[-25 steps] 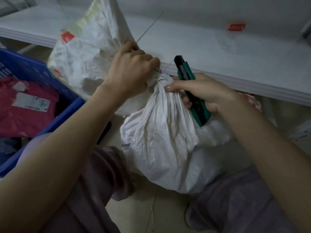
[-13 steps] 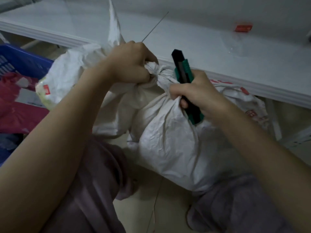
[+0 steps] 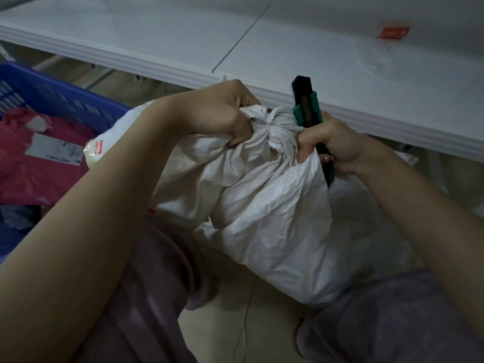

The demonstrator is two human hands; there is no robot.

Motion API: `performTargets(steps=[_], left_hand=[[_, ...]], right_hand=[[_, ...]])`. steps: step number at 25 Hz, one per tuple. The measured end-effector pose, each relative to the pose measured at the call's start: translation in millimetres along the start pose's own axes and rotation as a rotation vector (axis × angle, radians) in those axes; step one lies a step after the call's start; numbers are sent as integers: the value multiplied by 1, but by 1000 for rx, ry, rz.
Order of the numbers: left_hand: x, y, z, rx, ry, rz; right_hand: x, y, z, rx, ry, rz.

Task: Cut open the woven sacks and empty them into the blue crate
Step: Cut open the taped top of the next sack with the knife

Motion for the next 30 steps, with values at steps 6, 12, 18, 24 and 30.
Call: performTargets(steps=[6, 12, 18, 24, 30], left_hand=[[18, 20, -16, -799, -231, -674], [32, -12, -30, -902, -373, -962], [26, -11, 5, -406, -229, -783], [20, -19, 5, -270, -233, -663], [26, 17, 2, -555, -242, -583]], right_hand=[[-5, 10, -12, -181, -113, -109], [-11, 10, -14, -206, -86, -186], [-7, -10, -5, -374, -4, -20], [-9, -4, 7, -205, 41, -180], [-12, -12, 15, -85, 133, -216]])
Point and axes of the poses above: each hand's wrist, its own x-axis away from the middle knuckle, its own y-axis out of the back of the hand, z = x × y, the point moved 6 cm from there along -x, towards the middle knuckle, and after that the axes turned 6 degrees about z, right-handed, at the moved point
